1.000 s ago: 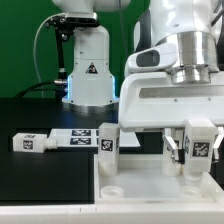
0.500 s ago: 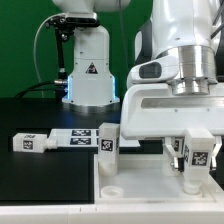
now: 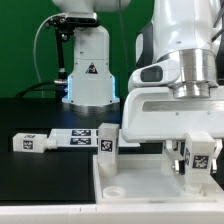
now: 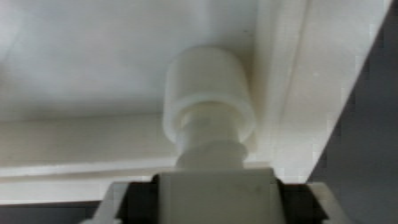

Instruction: Assemble square table

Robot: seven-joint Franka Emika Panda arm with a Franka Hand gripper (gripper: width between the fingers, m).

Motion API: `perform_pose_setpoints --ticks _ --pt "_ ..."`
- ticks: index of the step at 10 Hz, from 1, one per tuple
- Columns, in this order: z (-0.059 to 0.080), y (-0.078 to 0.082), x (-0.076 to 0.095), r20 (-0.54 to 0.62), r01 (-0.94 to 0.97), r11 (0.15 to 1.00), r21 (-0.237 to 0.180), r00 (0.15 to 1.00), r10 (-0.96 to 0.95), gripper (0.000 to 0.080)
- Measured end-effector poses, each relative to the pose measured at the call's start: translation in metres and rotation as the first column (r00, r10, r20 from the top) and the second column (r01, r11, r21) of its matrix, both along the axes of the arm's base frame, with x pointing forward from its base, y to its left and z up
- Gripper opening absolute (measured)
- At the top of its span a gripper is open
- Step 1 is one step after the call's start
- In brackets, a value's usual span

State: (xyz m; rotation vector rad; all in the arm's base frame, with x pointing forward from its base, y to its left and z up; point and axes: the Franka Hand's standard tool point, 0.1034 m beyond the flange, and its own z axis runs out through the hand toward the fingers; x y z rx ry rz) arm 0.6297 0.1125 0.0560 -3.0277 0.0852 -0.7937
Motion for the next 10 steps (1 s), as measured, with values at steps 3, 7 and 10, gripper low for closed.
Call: perform_pose_setpoints --ticks 3,7,10 --pt "0.0000 0.0009 0.0001 0.001 -0.001 1.000 0.000 1.000 0.001 0.0285" --pt "0.0000 0.0009 0.0001 0.002 -0.002 1.000 -0.001 1.000 0.002 0.0471" --pt "0.0000 0.0009 0.0001 0.002 -0.003 1.000 -0.001 1.000 0.003 0.0638"
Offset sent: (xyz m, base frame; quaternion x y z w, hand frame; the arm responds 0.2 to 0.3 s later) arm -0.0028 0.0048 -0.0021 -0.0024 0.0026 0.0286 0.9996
